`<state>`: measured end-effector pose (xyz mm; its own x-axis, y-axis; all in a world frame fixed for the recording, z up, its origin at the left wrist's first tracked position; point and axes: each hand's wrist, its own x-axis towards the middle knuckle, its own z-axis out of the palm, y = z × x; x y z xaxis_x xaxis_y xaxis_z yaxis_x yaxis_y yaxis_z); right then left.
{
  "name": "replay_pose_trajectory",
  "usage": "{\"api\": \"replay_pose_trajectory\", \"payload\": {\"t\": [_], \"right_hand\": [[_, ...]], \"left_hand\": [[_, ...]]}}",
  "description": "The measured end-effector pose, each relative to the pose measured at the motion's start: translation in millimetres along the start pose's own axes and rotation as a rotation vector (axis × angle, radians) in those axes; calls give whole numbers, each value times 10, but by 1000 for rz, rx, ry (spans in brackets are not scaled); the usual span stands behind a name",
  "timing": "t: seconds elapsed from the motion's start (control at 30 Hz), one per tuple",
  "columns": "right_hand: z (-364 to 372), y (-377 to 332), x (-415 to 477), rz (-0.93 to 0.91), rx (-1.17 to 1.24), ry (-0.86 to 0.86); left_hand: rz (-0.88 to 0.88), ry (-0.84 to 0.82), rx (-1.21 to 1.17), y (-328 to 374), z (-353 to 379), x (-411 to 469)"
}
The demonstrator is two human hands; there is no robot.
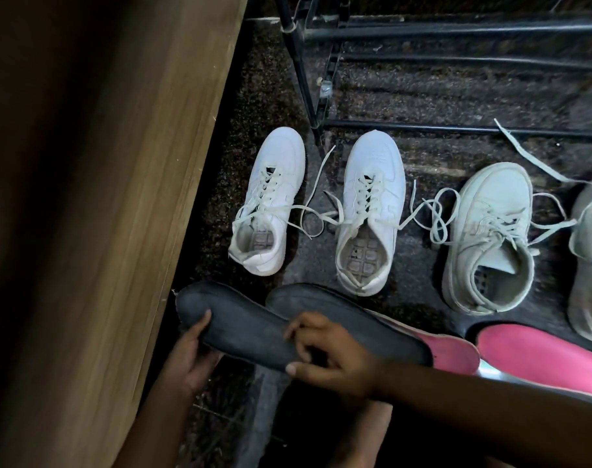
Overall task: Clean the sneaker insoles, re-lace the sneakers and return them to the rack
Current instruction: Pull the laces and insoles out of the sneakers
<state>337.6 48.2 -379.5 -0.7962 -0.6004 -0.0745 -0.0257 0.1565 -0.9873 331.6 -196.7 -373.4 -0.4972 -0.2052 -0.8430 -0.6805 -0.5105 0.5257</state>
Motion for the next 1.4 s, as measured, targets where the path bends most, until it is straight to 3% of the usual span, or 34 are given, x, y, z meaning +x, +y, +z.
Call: {"api": "replay_pose_trajectory", "payload": {"t": [0.17,0.33,0.77,1.1,1.4], "right_hand": [[3,438,-69,128,-268,-16],[-29,606,-27,129,-481,14],[68,674,-3,90,-667,31],[183,692,-68,98,-647,57],[143,508,-75,55,-766,84]], "left_hand": [[43,155,-31,-259,31,329],[38,229,-42,-382,70,504],[11,305,9,-380,61,581],[41,334,29,-428,128,567],[-10,454,93,-571,243,467]]}}
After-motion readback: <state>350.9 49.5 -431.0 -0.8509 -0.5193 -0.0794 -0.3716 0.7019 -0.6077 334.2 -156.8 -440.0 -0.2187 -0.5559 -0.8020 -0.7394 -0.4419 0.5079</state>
